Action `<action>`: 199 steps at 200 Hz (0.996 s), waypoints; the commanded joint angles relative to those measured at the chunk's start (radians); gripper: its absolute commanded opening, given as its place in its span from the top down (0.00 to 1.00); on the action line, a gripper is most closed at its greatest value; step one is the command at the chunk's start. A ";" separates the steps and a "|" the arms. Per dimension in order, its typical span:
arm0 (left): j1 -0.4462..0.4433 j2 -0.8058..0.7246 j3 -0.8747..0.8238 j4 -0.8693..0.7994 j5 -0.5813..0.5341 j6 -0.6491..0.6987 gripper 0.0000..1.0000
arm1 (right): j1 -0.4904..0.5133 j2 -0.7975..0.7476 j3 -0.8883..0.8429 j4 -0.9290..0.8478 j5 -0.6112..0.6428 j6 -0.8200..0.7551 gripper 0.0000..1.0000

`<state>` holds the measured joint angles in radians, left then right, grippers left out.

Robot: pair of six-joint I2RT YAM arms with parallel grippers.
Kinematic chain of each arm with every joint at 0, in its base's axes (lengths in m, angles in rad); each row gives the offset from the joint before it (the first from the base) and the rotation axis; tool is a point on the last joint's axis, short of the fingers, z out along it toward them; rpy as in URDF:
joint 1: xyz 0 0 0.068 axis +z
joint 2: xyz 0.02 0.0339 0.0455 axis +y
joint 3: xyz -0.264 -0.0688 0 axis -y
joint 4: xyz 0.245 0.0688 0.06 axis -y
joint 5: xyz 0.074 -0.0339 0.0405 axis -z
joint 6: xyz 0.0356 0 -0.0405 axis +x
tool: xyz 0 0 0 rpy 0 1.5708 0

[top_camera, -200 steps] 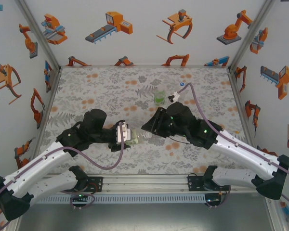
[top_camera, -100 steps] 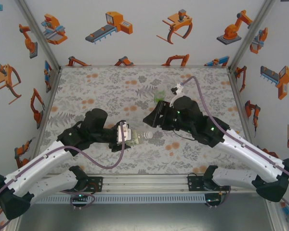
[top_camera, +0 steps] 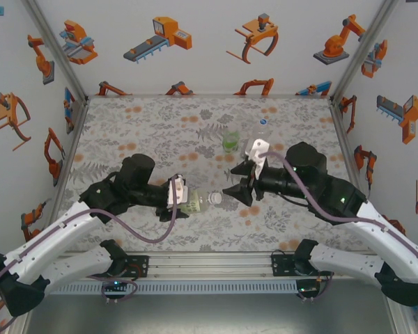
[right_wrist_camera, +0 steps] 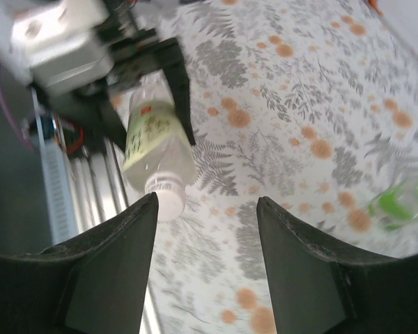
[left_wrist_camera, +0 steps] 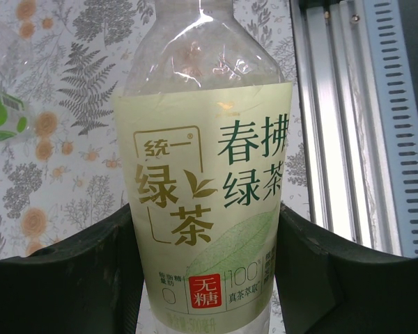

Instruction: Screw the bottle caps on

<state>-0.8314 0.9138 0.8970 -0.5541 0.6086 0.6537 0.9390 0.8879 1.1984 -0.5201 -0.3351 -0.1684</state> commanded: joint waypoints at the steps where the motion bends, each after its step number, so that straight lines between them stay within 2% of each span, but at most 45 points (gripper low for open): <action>1: 0.000 0.010 0.038 -0.042 0.082 -0.012 1.00 | 0.001 -0.017 0.002 -0.084 -0.179 -0.404 0.45; 24: 0.000 0.016 0.048 -0.054 0.115 -0.022 1.00 | 0.003 -0.017 -0.017 -0.090 -0.227 -0.507 0.43; 63: 0.000 0.019 0.058 -0.075 0.126 -0.028 1.00 | 0.022 0.004 -0.034 -0.070 -0.283 -0.508 0.41; 143: 0.000 0.035 0.055 -0.075 0.145 -0.029 1.00 | 0.092 0.011 -0.105 0.036 -0.181 -0.471 0.45; 199: 0.006 0.036 0.054 -0.060 0.156 -0.049 1.00 | 0.103 0.017 -0.117 0.052 -0.168 -0.459 0.51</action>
<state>-0.8310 0.9501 0.9230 -0.6151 0.7197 0.6285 1.0325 0.9051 1.0931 -0.5022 -0.5144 -0.6292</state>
